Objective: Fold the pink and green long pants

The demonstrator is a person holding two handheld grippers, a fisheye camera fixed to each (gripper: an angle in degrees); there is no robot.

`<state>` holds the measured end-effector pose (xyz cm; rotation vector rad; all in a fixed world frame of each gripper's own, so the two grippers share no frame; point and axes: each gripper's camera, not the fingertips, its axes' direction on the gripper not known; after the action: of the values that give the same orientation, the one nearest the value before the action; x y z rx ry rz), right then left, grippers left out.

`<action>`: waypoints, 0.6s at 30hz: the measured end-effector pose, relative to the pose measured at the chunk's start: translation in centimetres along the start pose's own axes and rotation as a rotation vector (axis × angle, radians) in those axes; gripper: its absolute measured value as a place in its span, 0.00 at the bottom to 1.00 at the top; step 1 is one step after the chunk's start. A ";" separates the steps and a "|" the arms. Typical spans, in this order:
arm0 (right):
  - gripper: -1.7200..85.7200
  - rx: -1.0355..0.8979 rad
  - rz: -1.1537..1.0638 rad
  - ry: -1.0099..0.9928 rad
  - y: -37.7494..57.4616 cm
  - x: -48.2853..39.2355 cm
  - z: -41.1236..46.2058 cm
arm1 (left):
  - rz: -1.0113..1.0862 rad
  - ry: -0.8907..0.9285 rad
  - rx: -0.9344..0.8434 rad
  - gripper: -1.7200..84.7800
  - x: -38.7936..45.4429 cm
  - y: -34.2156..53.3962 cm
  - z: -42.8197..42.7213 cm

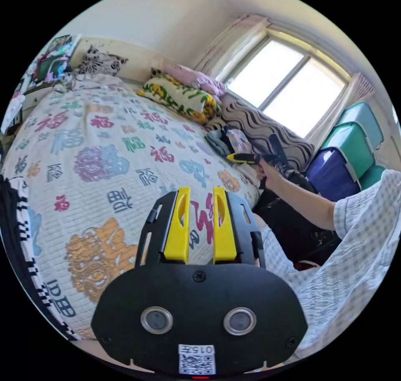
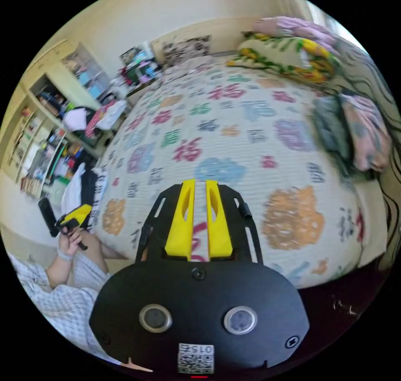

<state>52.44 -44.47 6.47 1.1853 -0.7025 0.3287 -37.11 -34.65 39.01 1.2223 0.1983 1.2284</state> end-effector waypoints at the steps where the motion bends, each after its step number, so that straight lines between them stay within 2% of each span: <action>1: 0.09 0.035 0.064 0.059 -0.3 3.9 -1.5 | -0.004 -0.002 -0.039 0.12 0.5 -0.2 2.3; 8: 0.10 0.127 0.279 0.248 -4.3 19.9 -5.6 | -0.044 -0.051 -0.210 0.12 0.9 -2.0 15.1; 13: 0.11 0.053 0.321 0.369 -8.7 26.5 -4.6 | 0.018 0.057 -0.283 0.12 2.8 -5.3 26.4; 15: 0.11 0.029 0.352 0.380 -9.7 28.3 -4.3 | 0.061 0.097 -0.286 0.12 3.9 -6.7 29.7; 18: 0.07 -0.014 0.385 0.292 -10.6 30.4 -4.6 | 0.169 0.131 -0.314 0.13 6.0 -9.1 34.8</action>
<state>82.76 -47.73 17.69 0.9580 -0.6718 0.8006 -5.21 -49.24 48.93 0.9006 -0.0044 1.4276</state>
